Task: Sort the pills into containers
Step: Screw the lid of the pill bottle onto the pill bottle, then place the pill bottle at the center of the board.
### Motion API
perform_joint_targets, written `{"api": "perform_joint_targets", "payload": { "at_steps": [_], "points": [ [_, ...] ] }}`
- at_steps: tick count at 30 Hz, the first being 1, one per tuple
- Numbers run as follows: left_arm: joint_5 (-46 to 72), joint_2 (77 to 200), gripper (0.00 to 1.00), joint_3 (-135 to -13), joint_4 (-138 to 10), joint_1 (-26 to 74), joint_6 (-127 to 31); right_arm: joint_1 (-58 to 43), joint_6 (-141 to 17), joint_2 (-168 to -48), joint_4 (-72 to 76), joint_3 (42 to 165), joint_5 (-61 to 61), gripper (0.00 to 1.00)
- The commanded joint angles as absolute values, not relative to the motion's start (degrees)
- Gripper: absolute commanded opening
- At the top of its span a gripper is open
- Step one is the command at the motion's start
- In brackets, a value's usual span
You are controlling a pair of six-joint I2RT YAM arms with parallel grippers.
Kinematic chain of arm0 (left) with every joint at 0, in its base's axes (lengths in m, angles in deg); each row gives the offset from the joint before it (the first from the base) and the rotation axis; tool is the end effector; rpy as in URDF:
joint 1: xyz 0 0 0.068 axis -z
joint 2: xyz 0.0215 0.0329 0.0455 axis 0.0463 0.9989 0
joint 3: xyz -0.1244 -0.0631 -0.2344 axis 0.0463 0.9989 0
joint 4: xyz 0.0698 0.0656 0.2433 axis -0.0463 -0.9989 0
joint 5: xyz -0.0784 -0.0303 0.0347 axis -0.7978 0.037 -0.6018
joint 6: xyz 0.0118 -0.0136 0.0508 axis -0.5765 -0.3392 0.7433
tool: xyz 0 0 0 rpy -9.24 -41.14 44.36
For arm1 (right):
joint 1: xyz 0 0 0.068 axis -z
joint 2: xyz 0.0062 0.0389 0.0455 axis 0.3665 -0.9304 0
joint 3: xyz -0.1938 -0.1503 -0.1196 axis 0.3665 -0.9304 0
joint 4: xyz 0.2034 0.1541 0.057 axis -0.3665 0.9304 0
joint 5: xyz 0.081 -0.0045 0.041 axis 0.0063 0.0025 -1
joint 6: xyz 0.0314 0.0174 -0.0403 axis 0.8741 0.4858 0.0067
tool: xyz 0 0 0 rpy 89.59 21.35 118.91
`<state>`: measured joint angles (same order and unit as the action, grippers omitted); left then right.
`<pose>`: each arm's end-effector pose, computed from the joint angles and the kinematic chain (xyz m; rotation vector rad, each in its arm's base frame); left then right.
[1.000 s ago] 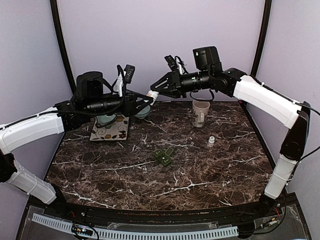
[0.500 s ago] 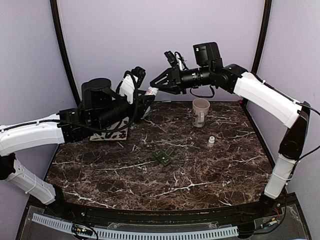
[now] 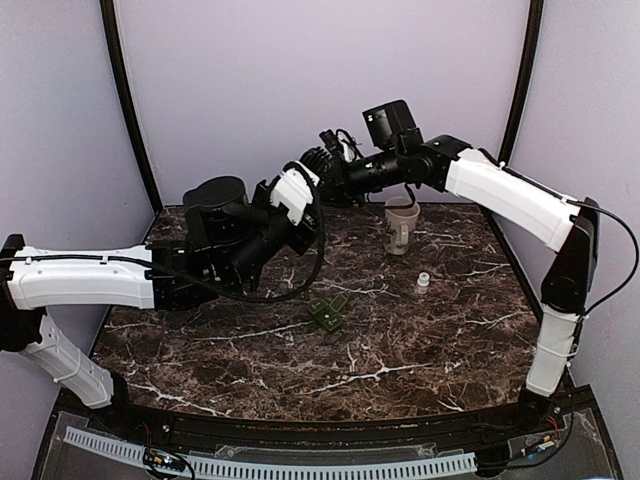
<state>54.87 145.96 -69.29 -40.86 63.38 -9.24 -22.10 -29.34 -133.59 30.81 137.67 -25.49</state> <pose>0.1574 -0.3061 0.3840 0.6518 1.2781 -0.1499 0.2978 0.3105 0.3947 -0.4982 2.2374 1.4279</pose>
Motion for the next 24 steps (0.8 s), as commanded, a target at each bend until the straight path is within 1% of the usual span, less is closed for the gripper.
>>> {"api": "perform_joint_targets", "payload": {
  "at_steps": [1, 5, 11, 14, 17, 19, 21, 24],
  "points": [
    [54.5, 145.3, 0.03, -70.4, -34.7, 64.2, -5.9, -22.8, -28.7, -134.5, 32.4, 139.2, -24.2, 0.0],
    [54.9, 144.8, 0.08, -70.8, -37.0, 64.2, -7.1, -22.5, -28.5, -133.7, 31.1, 138.6, -23.6, 0.0],
    [57.2, 141.5, 0.22, -69.2, -40.1, 64.2, -10.7, -21.8, -29.6, -131.7, 30.1, 136.6, -22.1, 0.0],
    [58.0, 138.9, 0.28, -68.5, -43.2, 63.4, -15.1, -21.6, -32.1, -130.3, 30.8, 134.8, -19.6, 0.0],
    [56.6, 136.0, 0.34, -68.7, -48.9, 60.7, -23.2, -21.6, -36.4, -127.8, 31.3, 131.5, -14.3, 0.0],
    [52.4, 133.8, 0.37, -69.0, -54.3, 56.6, -30.9, -21.5, -39.0, -125.1, 31.0, 127.9, -9.8, 0.0],
    [48.5, 132.0, 0.44, -68.0, -57.0, 53.3, -37.0, -21.2, -41.1, -122.4, 30.5, 124.4, -5.5, 0.0],
    [43.2, 130.8, 0.51, -66.8, -59.1, 50.0, -42.0, -20.8, -43.6, -117.7, 29.7, 118.4, 2.8, 0.0]
  ]
}}
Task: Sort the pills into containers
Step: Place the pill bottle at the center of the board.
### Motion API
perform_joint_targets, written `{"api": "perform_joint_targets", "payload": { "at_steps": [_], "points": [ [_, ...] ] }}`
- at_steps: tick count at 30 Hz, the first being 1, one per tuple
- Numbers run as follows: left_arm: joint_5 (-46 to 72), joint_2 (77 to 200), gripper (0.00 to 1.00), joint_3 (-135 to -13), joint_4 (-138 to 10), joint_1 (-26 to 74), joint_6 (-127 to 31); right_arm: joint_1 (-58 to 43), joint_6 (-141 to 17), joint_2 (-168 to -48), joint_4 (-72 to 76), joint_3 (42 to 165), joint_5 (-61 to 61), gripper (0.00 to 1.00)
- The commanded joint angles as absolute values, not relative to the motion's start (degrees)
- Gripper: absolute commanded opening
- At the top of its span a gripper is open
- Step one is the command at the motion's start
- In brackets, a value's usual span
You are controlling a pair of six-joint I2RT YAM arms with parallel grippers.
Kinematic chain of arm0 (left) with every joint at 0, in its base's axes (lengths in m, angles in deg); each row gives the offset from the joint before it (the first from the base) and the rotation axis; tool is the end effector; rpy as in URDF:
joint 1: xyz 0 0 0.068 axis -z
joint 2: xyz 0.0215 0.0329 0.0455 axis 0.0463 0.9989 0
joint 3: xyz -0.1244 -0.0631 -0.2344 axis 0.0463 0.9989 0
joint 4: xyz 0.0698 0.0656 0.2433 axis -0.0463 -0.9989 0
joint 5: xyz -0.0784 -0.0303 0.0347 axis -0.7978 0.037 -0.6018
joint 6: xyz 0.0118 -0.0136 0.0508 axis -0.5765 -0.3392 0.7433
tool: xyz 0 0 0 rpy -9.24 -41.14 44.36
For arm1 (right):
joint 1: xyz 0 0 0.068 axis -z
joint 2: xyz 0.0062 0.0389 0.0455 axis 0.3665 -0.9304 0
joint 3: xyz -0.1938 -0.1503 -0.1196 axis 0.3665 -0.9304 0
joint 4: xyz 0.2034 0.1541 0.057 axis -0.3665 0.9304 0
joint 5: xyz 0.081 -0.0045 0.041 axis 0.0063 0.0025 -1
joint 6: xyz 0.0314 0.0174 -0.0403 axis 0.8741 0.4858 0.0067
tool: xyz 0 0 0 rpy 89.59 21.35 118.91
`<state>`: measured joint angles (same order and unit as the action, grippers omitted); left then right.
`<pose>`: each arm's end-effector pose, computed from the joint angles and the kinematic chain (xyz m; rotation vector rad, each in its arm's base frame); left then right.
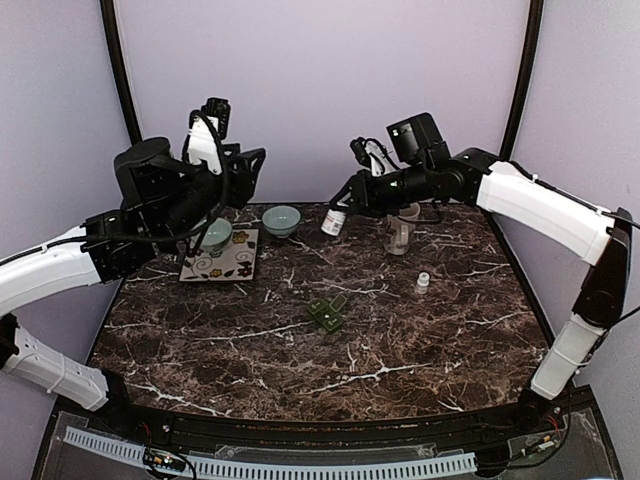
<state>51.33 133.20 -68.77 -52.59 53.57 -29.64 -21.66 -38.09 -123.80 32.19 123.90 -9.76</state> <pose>0.1724 -0.2260 0.4255 0.3408 1.3878 -0.3502 0.2765 0.2739 0.3763 -0.4426 2.2499 1.0432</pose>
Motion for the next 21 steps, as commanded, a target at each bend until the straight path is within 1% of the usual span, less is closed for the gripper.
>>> {"api": "perform_joint_targets", "payload": {
  "at_steps": [1, 3, 10, 16, 21],
  "points": [
    [41.9, 130.8, 0.52, -66.6, -60.3, 49.1, -43.9, -20.6, -44.2, -115.6, 29.3, 116.3, 5.6, 0.0],
    [38.0, 131.0, 0.55, -66.1, -61.4, 47.1, -47.2, -20.1, -45.2, -112.1, 28.0, 111.4, 12.6, 0.0],
    [24.3, 134.3, 0.57, -64.9, -63.2, 41.7, -55.7, -16.5, -45.2, -101.3, 24.1, 95.8, 29.6, 0.0],
    [13.7, 138.1, 0.57, -62.5, -63.2, 38.3, -61.2, -11.8, -43.2, -99.0, 23.1, 85.3, 35.9, 0.0],
    [6.8, 141.5, 0.57, -60.1, -61.8, 37.6, -64.7, -8.7, -41.2, -99.1, 16.3, 77.2, 37.3, 0.0]
  ]
}}
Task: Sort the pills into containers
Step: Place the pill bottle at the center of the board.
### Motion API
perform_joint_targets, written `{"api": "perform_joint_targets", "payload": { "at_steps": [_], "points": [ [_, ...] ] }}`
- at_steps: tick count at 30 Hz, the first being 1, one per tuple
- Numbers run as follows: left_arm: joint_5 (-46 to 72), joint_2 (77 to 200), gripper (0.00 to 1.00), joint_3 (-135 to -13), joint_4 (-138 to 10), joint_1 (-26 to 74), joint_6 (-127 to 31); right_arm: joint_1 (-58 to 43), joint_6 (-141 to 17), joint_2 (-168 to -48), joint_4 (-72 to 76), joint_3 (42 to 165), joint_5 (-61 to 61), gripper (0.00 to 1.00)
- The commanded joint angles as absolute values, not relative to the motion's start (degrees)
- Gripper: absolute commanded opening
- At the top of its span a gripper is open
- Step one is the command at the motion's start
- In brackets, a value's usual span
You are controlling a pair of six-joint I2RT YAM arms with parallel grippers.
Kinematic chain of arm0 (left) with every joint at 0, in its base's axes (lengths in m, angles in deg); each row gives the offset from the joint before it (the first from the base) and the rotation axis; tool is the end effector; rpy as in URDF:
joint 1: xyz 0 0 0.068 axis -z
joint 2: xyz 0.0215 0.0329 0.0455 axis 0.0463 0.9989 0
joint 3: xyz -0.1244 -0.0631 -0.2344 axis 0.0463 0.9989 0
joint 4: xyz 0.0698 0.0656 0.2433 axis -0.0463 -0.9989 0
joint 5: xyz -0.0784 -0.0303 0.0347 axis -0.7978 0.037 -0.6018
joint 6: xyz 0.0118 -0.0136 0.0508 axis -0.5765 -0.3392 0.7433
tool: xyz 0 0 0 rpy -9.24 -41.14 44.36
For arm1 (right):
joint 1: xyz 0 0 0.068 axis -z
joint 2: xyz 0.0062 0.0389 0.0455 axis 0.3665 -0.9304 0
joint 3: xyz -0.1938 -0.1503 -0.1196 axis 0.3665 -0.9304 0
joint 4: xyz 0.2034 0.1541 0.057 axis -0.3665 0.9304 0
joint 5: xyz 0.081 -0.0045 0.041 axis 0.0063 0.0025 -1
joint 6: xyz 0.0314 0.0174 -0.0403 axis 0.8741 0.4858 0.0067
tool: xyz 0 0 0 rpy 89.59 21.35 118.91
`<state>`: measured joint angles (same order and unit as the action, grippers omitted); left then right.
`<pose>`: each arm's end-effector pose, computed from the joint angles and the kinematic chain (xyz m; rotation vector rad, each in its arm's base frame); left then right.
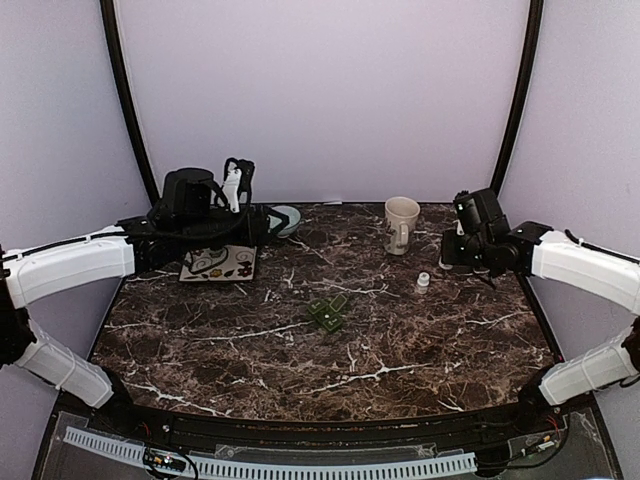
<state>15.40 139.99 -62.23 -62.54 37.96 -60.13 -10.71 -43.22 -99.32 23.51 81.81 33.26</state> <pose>0.2408 -0.2116 0.3324 0.3542 1.8604 -0.8828 0.2384 0.1320 0.2765 0.1005 2.1960 0.0479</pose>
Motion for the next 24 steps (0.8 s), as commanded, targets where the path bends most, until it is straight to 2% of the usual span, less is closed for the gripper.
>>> {"api": "perform_joint_targets", "payload": {
  "at_steps": [1, 10, 24],
  "points": [
    [5.8, 141.9, 0.57, -59.5, -61.3, 37.7, -65.1, -8.3, -41.0, -99.3, 15.0, 76.0, 37.5, 0.0],
    [2.4, 144.0, 0.57, -53.5, -57.4, 37.6, -67.7, -5.3, -42.0, -105.1, 4.3, 71.0, 38.7, 0.0],
    [2.7, 144.8, 0.57, -50.1, -56.3, 37.6, -68.2, -2.3, -43.3, -115.0, -3.5, 72.0, 36.1, 0.0]
  ]
}}
